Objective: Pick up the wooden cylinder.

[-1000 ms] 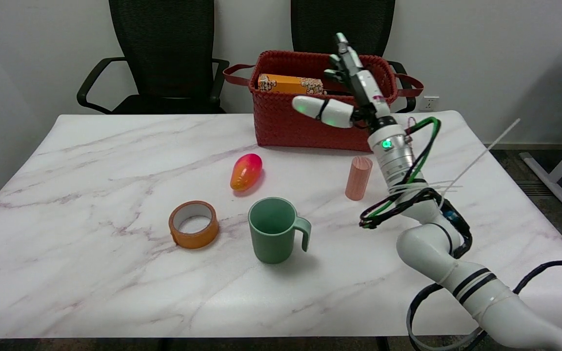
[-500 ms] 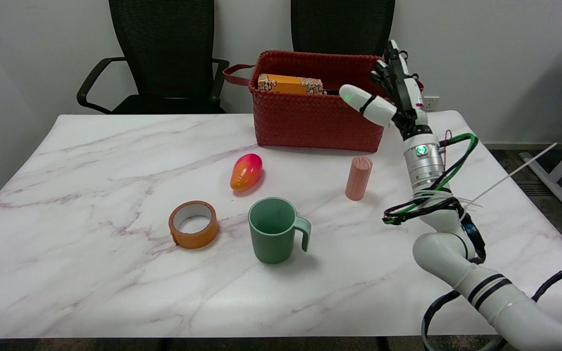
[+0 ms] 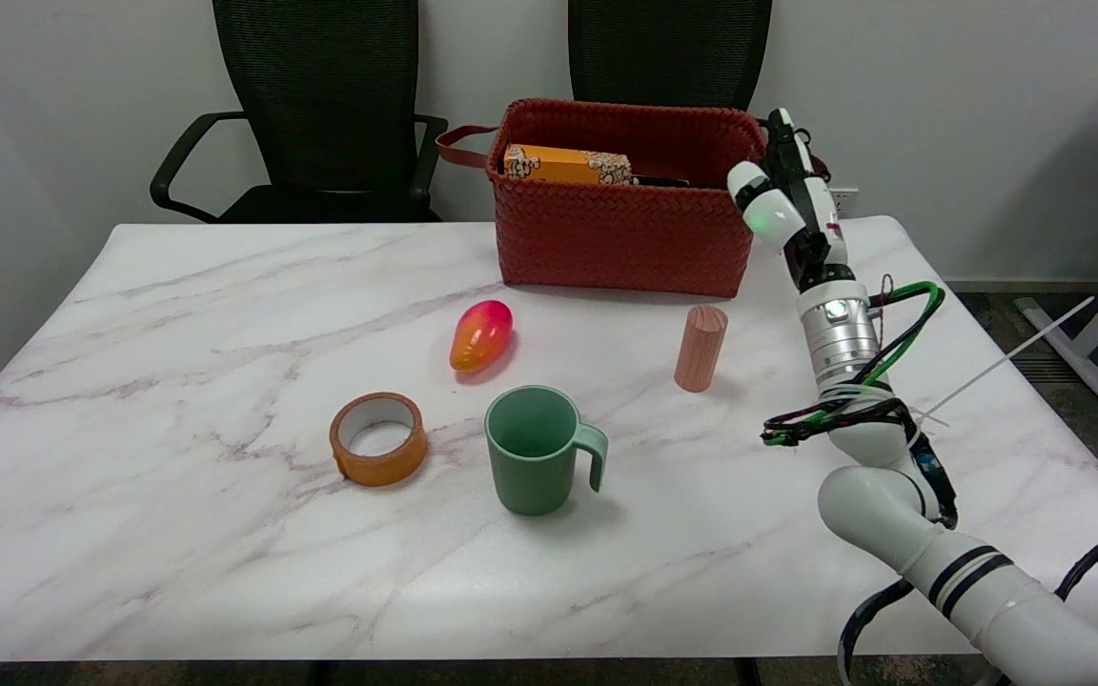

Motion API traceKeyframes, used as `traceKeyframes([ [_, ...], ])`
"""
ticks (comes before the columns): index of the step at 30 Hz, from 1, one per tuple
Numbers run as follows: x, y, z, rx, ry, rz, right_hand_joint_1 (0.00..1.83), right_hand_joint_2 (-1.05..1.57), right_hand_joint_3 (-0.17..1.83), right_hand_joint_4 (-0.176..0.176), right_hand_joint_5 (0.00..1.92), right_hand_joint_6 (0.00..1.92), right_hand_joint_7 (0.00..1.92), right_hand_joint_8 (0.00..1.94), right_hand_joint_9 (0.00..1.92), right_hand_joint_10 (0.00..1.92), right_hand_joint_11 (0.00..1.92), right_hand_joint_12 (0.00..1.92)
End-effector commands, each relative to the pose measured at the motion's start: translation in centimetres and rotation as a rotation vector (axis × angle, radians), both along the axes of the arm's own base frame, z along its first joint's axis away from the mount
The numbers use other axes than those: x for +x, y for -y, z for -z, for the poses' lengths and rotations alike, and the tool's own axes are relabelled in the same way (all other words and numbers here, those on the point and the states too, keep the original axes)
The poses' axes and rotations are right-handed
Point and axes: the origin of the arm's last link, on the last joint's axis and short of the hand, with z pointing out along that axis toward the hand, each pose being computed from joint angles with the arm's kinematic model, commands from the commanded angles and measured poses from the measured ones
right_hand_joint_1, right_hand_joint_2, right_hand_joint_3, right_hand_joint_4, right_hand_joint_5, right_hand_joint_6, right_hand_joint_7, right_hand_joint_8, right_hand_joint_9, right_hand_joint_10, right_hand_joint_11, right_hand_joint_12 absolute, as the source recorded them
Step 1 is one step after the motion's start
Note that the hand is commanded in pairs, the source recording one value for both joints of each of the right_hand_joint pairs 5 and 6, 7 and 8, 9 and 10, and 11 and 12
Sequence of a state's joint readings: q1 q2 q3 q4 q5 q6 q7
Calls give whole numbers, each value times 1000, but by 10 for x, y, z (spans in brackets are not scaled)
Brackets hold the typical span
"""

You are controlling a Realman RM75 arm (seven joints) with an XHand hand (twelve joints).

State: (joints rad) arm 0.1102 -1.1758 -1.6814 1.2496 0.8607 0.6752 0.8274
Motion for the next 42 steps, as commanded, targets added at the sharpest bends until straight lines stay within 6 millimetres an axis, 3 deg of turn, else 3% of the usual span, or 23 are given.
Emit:
traceKeyframes([
  [1,-18,1,0,23,31,81,434,996,832,0,0,0,0,0,0,0,67,67],
  [15,-27,-4,-5,48,26,140,457,898,906,0,0,0,0,0,0,0,61,61],
  [18,-28,-4,-2,60,22,147,555,798,706,0,0,0,0,0,0,0,53,53],
  [20,-29,-4,-1,63,21,150,658,705,469,0,0,0,0,0,0,0,52,52],
  [27,-35,-6,3,76,23,171,750,650,269,0,0,0,0,0,0,0,60,60],
  [36,-43,-9,5,85,27,203,790,623,194,0,0,0,0,0,0,0,61,61],
  [42,-32,-13,10,107,28,173,789,628,210,0,0,0,0,0,34,34,75,75],
])
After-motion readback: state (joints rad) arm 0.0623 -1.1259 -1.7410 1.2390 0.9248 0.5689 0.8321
